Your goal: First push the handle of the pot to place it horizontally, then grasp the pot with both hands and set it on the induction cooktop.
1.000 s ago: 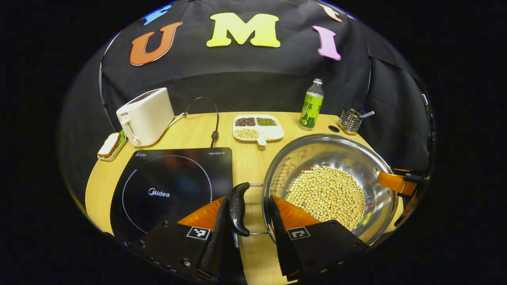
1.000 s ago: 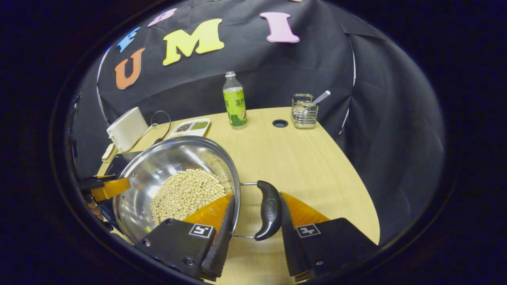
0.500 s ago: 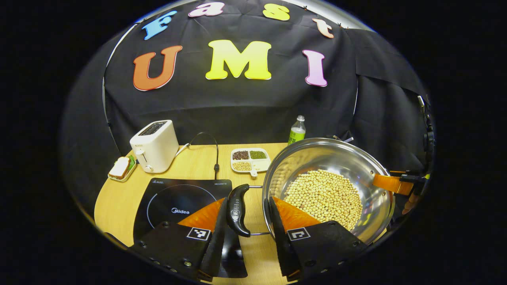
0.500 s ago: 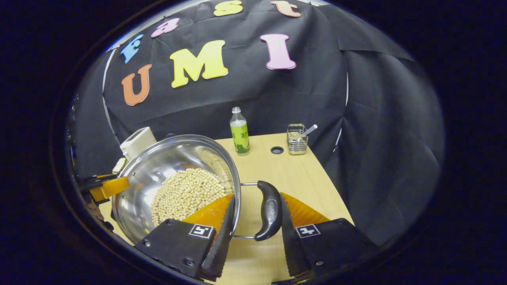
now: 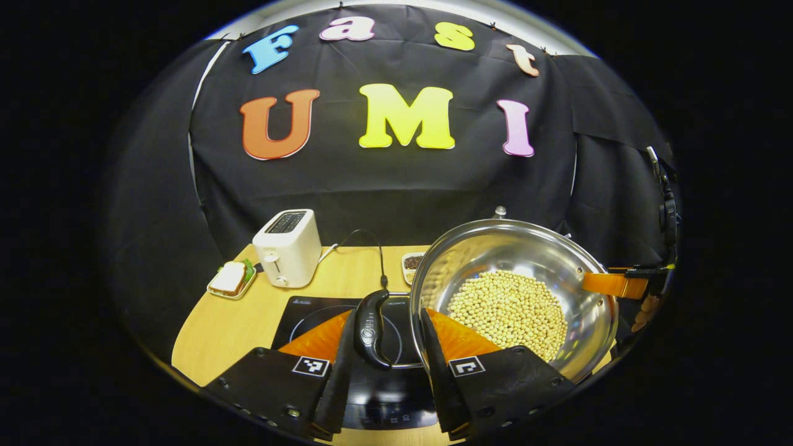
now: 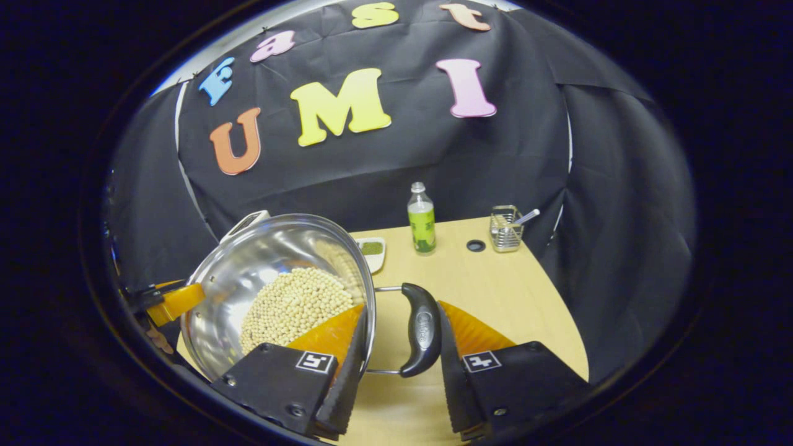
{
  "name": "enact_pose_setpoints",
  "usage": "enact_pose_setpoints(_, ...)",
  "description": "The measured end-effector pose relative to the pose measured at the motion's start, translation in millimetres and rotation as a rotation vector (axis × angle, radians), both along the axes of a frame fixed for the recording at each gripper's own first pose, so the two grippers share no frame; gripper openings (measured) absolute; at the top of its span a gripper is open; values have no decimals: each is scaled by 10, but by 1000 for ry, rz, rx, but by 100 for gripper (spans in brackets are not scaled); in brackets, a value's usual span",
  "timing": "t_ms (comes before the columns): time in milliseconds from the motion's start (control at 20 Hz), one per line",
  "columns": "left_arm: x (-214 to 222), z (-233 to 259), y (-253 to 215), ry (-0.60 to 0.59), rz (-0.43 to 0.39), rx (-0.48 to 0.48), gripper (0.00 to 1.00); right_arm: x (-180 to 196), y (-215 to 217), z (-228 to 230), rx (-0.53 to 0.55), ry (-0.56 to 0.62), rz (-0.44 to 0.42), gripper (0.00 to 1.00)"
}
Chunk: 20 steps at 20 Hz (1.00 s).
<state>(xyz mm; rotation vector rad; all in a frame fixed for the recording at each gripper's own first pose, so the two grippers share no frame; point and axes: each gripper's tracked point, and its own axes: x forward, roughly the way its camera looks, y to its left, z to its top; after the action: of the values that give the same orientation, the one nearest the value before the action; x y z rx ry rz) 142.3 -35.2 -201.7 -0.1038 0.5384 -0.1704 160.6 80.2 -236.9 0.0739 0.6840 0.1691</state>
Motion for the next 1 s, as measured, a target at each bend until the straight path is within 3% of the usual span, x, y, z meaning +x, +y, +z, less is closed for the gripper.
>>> enact_pose_setpoints(550,-15,-527,1351,77,178,21,55,91,1534,-545,-26,116,155,60)
enact_pose_setpoints(1000,324,-909,1747,116,227,37,55,330,2037,-900,-3,129,130,60)
